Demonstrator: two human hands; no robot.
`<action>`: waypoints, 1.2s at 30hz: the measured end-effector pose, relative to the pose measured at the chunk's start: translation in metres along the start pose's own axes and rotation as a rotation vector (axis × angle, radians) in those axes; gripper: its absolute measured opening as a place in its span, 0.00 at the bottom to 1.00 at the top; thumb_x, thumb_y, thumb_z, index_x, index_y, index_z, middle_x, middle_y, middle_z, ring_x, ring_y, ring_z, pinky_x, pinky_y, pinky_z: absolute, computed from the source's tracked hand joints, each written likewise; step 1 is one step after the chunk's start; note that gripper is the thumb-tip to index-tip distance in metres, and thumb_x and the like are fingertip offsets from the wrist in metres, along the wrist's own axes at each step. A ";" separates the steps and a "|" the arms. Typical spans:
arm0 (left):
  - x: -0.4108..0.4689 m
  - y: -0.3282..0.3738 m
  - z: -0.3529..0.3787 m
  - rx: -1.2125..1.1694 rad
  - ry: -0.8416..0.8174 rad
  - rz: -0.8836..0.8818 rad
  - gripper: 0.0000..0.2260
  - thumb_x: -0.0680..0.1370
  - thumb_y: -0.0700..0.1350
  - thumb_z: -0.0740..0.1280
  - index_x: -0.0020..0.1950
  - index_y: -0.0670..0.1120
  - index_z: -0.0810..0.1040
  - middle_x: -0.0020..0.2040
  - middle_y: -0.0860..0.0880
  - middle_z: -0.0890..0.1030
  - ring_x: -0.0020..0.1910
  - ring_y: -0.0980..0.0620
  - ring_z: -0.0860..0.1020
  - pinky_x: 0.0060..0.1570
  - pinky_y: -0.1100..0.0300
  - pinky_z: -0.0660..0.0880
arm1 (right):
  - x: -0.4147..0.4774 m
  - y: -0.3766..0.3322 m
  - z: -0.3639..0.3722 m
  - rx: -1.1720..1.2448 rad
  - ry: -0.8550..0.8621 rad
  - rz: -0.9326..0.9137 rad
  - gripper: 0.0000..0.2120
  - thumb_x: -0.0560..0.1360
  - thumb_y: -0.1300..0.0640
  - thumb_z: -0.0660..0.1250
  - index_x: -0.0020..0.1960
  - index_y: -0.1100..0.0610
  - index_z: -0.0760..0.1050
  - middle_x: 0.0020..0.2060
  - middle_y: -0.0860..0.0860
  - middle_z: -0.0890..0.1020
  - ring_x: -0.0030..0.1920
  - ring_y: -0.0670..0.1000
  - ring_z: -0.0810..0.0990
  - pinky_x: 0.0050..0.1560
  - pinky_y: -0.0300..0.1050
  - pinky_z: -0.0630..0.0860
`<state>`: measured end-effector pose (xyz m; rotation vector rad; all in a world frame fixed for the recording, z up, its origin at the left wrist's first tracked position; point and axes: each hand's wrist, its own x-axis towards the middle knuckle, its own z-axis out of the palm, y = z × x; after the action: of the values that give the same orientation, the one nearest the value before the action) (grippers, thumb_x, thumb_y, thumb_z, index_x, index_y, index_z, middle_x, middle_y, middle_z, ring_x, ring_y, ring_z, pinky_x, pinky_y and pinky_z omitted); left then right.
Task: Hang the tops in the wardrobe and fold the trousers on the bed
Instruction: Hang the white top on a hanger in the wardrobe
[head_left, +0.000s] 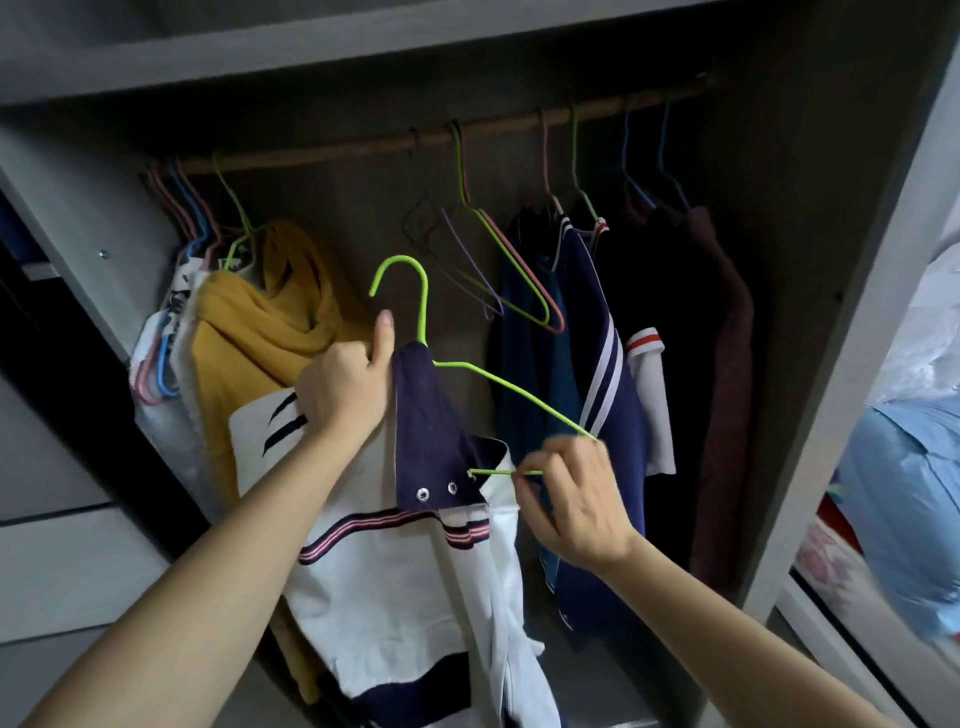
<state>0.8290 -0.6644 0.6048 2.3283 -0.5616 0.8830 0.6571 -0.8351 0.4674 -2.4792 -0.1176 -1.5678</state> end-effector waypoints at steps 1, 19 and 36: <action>0.003 -0.002 -0.003 -0.015 -0.006 -0.018 0.32 0.81 0.66 0.50 0.24 0.47 0.66 0.24 0.49 0.69 0.27 0.44 0.70 0.28 0.58 0.58 | -0.012 0.001 0.003 0.078 -0.114 -0.047 0.05 0.78 0.58 0.66 0.48 0.60 0.78 0.43 0.53 0.75 0.41 0.56 0.74 0.40 0.52 0.71; 0.008 -0.026 -0.016 -0.147 -0.151 0.010 0.39 0.74 0.76 0.42 0.24 0.45 0.69 0.25 0.48 0.74 0.31 0.45 0.74 0.32 0.55 0.67 | -0.001 0.054 0.027 -0.266 -0.675 -0.210 0.18 0.69 0.38 0.74 0.56 0.45 0.81 0.38 0.46 0.79 0.42 0.51 0.80 0.51 0.48 0.75; -0.014 -0.042 -0.004 0.016 -0.141 0.073 0.33 0.64 0.76 0.58 0.29 0.44 0.68 0.27 0.46 0.75 0.31 0.39 0.74 0.33 0.52 0.72 | -0.014 0.077 -0.020 -0.243 -0.447 -0.048 0.16 0.85 0.47 0.55 0.48 0.54 0.76 0.40 0.47 0.80 0.38 0.51 0.78 0.44 0.46 0.69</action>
<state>0.8408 -0.6275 0.5818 2.4109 -0.7040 0.7620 0.6474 -0.9143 0.4528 -3.0017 -0.0555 -1.0699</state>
